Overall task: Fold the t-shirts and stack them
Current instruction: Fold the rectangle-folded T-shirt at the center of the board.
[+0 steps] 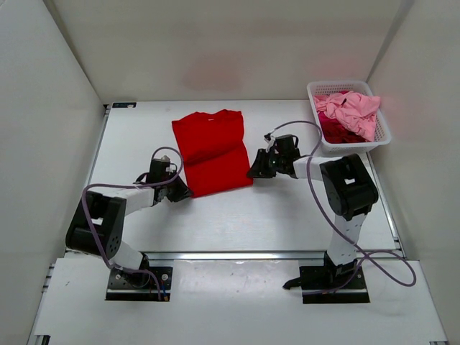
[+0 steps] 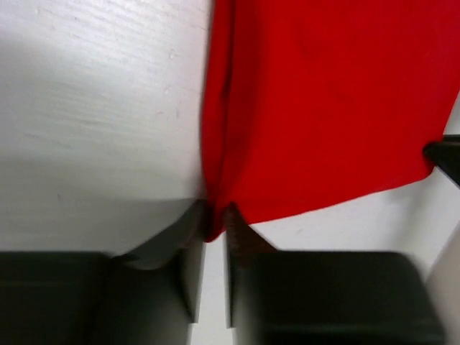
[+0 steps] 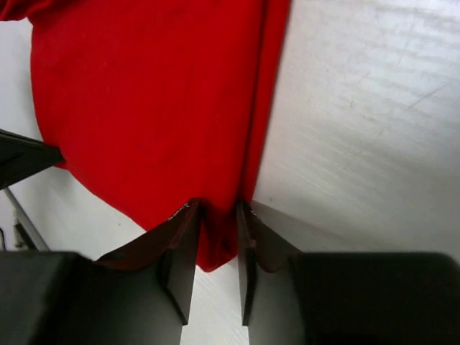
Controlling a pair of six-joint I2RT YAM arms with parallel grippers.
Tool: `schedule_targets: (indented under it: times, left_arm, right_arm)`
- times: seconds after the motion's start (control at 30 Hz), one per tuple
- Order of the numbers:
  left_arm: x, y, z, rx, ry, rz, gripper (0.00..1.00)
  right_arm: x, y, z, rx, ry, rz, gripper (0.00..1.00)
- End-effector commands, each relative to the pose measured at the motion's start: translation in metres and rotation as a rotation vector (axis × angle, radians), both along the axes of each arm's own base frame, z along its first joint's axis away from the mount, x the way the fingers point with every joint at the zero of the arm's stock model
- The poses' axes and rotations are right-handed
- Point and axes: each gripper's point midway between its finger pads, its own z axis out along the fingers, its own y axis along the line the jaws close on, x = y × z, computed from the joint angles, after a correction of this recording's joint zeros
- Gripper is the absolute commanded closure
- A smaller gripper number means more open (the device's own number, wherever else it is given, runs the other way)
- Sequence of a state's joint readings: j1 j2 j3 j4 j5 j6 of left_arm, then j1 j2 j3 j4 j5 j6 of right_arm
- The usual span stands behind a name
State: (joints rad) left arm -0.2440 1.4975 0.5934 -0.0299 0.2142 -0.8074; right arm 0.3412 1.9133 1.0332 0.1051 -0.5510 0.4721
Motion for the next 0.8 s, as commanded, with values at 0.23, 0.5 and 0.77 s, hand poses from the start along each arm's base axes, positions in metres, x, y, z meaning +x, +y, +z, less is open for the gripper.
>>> schedule_targets:
  times: [0.23, 0.5, 0.77]
  left_arm:
    - [-0.027, 0.010, -0.007, 0.089, 0.028, -0.055, 1.00]
    - [-0.106, 0.011, -0.002, 0.045, 0.040, -0.153, 0.97]
    - [-0.119, 0.016, 0.039, 0.022, -0.062, -0.158, 0.51]
  right_arm:
    - [-0.043, -0.006, -0.006, -0.005, 0.005, -0.022, 0.98]
    - [-0.140, -0.039, -0.016, -0.066, 0.038, -0.058, 0.92]
    - [-0.146, -0.050, 0.032, -0.130, -0.079, -0.049, 0.66]
